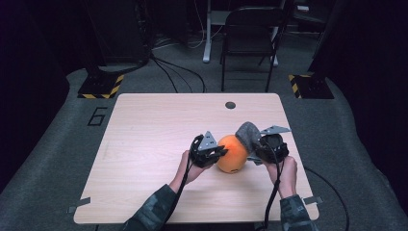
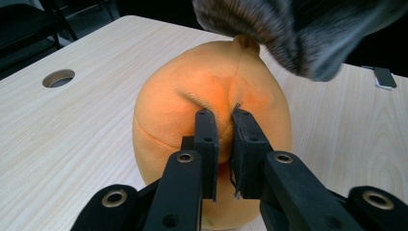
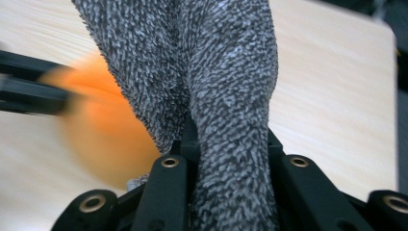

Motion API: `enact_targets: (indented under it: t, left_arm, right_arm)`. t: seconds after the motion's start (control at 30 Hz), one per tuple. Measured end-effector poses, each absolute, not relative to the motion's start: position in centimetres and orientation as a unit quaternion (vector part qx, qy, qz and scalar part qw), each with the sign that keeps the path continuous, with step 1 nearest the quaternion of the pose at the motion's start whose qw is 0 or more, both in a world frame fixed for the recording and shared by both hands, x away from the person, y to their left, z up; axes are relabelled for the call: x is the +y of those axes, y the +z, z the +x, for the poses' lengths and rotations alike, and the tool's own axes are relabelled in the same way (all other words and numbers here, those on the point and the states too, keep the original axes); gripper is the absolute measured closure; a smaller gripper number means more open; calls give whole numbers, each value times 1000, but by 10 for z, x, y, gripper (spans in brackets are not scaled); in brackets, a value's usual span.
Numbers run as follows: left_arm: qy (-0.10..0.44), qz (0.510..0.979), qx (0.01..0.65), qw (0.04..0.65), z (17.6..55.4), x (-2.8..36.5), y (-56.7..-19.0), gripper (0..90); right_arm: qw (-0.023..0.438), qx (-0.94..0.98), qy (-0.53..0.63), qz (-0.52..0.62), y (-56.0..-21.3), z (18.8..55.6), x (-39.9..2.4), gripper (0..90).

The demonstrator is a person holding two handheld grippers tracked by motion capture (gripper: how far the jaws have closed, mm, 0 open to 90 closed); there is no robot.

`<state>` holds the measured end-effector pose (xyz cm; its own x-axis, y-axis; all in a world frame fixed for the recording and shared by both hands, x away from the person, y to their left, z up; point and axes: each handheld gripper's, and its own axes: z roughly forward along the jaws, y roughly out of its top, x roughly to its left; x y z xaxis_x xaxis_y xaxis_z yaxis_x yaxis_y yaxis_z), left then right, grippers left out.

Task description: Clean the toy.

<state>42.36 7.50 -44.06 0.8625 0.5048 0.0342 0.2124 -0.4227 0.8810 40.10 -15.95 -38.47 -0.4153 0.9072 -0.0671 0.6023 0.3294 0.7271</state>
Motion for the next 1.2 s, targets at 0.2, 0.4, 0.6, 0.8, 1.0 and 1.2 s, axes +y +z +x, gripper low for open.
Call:
enact_targets:
  t: [0.2,0.4,0.6,0.8,1.0,1.2]
  left_arm:
    - [149,831,213,492,423,76,-440,817]
    - [149,835,209,487,423,76,-440,817]
    - [148,833,214,488,424,77,-440,816]
    - [159,827,229,488,428,81,-441,812]
    - [165,824,247,482,435,83,-438,797]
    - [160,819,292,467,462,86,-437,776]
  right_arm:
    - [218,813,337,421,-381,387,-116,727]
    - [217,817,320,427,-398,396,-114,726]
    - [245,795,306,463,-398,402,-138,725]
    - [269,772,307,487,-392,402,-165,718]
    - [260,759,306,513,-401,405,-188,713]
    - [242,764,267,536,-433,412,-202,706]
